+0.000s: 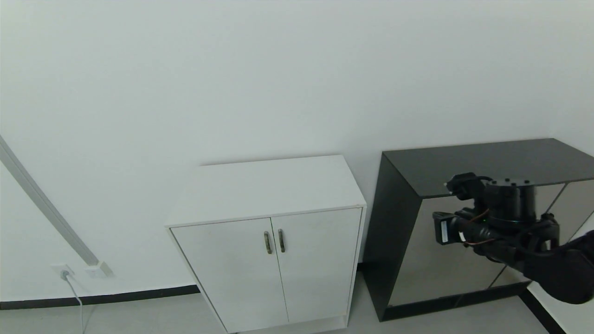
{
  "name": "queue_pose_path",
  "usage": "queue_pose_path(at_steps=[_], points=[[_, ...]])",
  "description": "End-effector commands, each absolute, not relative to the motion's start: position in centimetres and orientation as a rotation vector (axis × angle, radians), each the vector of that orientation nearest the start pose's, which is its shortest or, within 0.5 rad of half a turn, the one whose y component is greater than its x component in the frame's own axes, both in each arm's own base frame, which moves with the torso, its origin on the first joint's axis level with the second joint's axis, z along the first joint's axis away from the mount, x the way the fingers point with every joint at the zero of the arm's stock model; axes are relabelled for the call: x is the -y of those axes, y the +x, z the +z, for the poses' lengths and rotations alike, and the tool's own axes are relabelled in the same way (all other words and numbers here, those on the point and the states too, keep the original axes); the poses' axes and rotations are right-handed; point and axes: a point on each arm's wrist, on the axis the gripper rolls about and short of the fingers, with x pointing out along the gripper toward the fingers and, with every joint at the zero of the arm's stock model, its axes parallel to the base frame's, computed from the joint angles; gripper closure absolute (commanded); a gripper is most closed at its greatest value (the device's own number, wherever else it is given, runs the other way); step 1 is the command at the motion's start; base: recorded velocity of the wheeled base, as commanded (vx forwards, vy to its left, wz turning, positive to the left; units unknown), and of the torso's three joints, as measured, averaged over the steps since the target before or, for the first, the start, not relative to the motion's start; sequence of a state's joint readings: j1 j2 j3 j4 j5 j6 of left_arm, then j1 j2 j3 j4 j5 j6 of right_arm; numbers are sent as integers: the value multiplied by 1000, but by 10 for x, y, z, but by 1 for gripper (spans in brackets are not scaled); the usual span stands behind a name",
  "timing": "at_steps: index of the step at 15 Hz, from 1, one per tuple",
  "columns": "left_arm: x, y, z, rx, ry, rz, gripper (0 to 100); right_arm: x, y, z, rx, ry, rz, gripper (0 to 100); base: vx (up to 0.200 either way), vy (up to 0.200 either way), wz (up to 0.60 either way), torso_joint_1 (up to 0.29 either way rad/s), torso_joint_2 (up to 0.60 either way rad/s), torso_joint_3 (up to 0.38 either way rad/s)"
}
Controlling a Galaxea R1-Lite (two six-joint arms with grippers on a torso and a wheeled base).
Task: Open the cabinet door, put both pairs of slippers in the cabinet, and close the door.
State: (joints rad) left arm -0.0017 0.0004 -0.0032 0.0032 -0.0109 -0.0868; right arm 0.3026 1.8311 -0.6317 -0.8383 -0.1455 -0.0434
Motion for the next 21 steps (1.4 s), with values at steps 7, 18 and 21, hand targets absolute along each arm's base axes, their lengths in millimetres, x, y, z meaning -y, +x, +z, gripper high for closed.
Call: queue_pose_path(at_steps=[7, 18, 21], points=[[0, -23, 76, -1, -87, -12, 100, -23, 198, 136, -316, -133, 34, 100, 0, 0, 0, 0, 0, 0], [0, -23, 76, -2, -86, -14, 100, -5, 99, 106, -393, -113, 139, 100, 0, 0, 0, 0, 0, 0], [0, -23, 76, -2, -86, -14, 100, -6, 74, 91, -549, -101, 221, 100, 0, 0, 0, 0, 0, 0]])
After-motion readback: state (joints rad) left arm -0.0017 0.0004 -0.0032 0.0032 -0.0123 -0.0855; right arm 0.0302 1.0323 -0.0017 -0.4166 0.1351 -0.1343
